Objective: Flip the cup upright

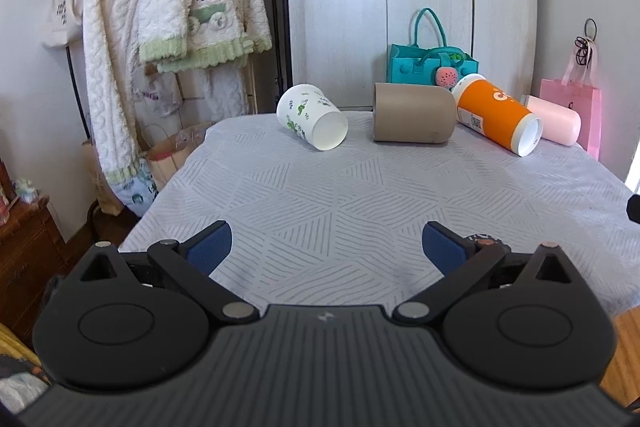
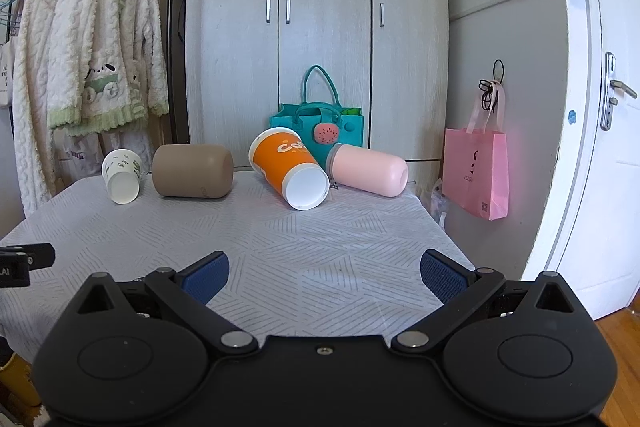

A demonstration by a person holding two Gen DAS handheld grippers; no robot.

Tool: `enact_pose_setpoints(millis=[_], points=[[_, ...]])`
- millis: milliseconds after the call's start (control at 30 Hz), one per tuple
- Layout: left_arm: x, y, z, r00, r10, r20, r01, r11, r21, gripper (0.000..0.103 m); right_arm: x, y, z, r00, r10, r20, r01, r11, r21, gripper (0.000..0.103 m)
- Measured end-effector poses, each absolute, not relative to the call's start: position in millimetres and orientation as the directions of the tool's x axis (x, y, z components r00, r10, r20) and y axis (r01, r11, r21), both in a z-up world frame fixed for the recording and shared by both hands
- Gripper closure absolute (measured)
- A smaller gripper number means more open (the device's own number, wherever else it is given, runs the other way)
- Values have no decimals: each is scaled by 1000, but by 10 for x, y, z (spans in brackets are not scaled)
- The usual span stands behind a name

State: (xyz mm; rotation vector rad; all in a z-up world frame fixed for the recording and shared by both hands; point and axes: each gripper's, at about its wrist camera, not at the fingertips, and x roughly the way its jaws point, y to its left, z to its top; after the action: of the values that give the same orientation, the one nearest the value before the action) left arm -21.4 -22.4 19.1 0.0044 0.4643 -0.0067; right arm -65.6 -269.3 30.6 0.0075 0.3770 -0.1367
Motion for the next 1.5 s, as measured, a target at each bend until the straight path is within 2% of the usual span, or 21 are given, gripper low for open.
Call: enact_pose_setpoints(millis=[200,467,1067,1333,1500], points=[[-224,-139,197,895,-54,-443,26,997,-69,0,-667,-2661,296,927,-147,-344,137,989,-53,0],[-276,-152,201,907,-71,-416,59,997,-42,0,-665,-2626,284,931,-136,-337,119,990,-71,0],[-342,-171,214,894,-96,-438,90,995,-34,0,-696,-2643,311,927,-124,-355,106,992,-69,0],[-348,-186,344,874,-106,-474,115,993,-11,0,-717,-2745,443,922,-12,-386,0,999,-33,0],[-225,-176,533,845,-149,-514,166,986,-12,0,-694,-2907,626,899,164,-407,-176,984,10,0]])
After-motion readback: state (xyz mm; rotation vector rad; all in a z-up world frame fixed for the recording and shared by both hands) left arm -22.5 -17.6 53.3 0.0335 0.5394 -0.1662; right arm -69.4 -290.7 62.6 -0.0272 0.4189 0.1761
